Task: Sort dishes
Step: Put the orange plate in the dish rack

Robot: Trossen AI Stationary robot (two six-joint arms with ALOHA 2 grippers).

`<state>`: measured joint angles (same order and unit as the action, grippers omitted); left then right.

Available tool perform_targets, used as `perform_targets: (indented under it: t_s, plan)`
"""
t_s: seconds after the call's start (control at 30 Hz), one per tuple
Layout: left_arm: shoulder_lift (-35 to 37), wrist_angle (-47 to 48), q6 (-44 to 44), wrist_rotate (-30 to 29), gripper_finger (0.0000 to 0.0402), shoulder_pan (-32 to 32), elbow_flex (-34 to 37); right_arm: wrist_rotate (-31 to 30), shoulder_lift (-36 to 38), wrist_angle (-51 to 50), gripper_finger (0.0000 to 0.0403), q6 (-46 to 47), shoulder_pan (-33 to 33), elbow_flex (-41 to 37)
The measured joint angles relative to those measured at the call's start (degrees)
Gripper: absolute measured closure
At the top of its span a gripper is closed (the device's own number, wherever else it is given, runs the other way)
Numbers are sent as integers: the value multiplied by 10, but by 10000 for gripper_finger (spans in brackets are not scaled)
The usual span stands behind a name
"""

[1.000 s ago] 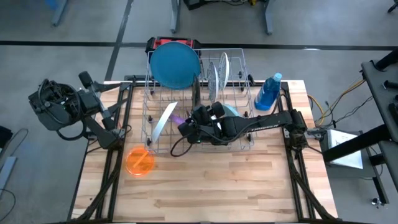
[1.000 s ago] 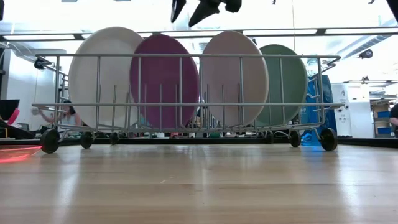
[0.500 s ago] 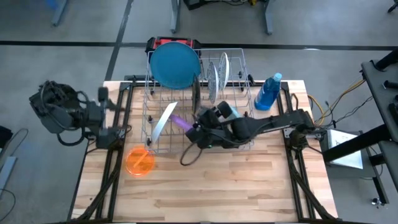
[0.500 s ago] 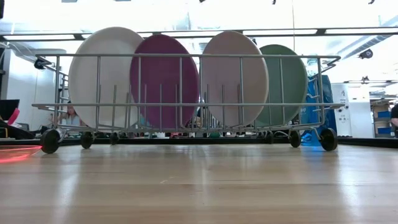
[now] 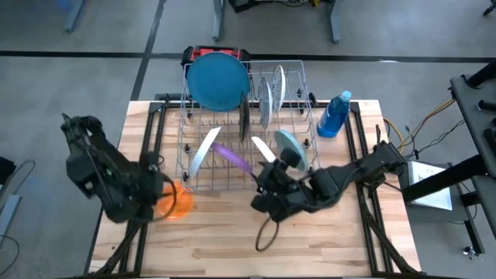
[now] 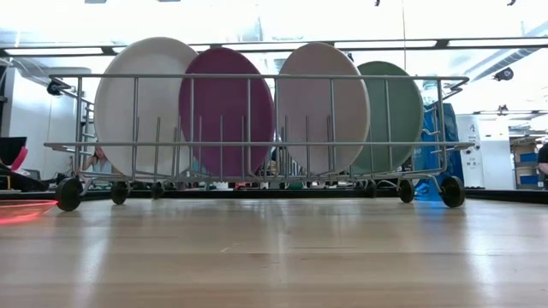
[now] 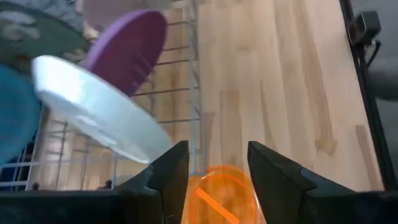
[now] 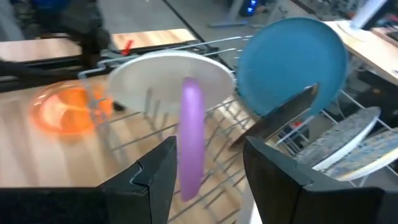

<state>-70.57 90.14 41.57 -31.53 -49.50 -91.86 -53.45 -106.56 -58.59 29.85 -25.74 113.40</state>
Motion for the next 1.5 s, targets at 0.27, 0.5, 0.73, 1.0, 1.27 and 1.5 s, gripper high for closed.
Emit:
perform_targets:
  t_s: [0.27,0.5,0.73,1.0,1.27,1.5]
  plan:
    - [-52,-2,80,84,249,-147,62,0,0,-13,235,3,-49,-2]
    - [-105,-11,287,86,249,-203,144,0,0,-12,236,5,-73,-2]
    - [-186,-108,304,97,249,-199,174,-1,0,-12,239,6,-76,-2]
    - [-280,-112,295,99,249,-199,170,-1,0,-10,238,6,-75,-2]
    - [-299,-153,295,85,249,-155,216,-1,0,-9,236,3,-73,-2]
    - [-270,-215,276,86,249,-140,282,-1,0,-9,236,4,-74,-3]
